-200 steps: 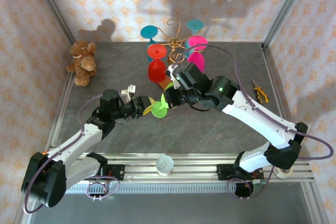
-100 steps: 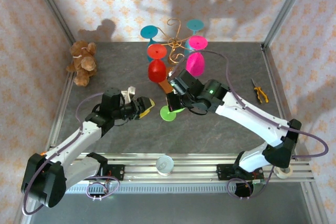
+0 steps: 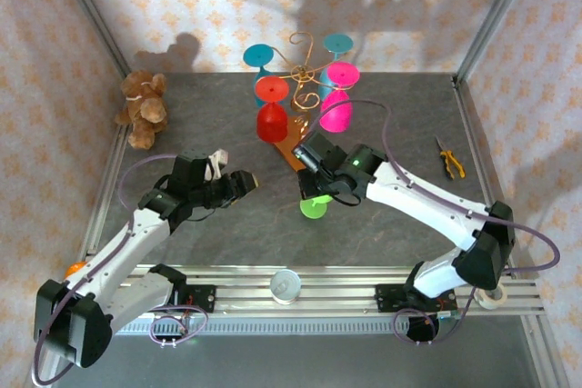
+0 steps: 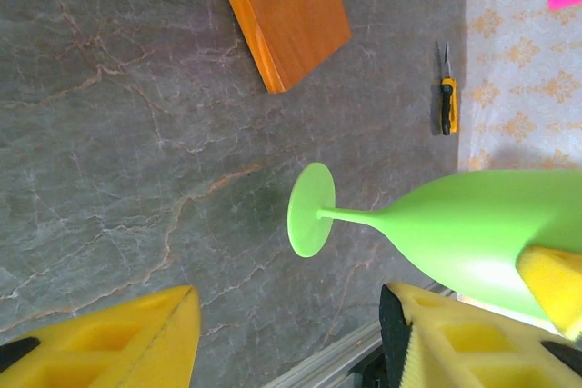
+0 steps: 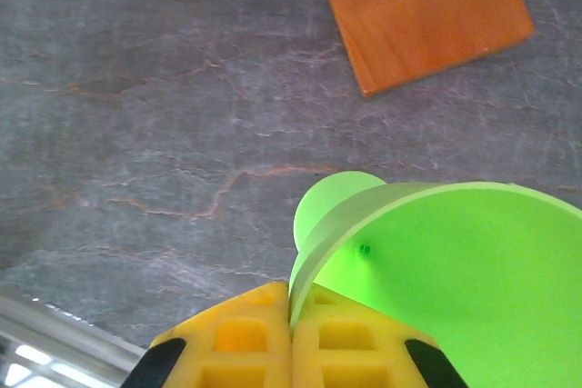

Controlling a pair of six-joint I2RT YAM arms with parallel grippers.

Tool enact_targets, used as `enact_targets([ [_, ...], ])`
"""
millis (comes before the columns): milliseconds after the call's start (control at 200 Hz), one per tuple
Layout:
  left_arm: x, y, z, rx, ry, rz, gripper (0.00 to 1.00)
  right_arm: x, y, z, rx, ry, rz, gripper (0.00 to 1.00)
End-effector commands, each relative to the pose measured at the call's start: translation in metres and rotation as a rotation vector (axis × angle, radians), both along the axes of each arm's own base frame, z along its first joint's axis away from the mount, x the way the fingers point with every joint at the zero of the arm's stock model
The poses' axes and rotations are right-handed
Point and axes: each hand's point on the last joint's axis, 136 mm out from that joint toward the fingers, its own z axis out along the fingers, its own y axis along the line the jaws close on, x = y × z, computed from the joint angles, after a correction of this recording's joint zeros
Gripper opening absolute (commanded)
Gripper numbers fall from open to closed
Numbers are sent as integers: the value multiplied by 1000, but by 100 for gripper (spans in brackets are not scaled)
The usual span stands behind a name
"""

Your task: Take the wine glass off the wine glass rack

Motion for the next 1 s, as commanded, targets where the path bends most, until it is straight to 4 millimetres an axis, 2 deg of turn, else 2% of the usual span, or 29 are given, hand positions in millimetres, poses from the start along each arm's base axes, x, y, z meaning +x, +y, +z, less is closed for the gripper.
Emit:
enact_targets([
  [0, 3, 7, 8, 44, -34, 11, 54, 11, -10, -7, -48, -32, -51, 0],
  [205, 3, 8, 4, 55, -23, 15, 54, 15, -10, -19, -62, -25, -58, 0],
  [996, 3, 9, 0, 61, -16, 20, 54, 16, 2, -38, -44, 15, -63, 0],
])
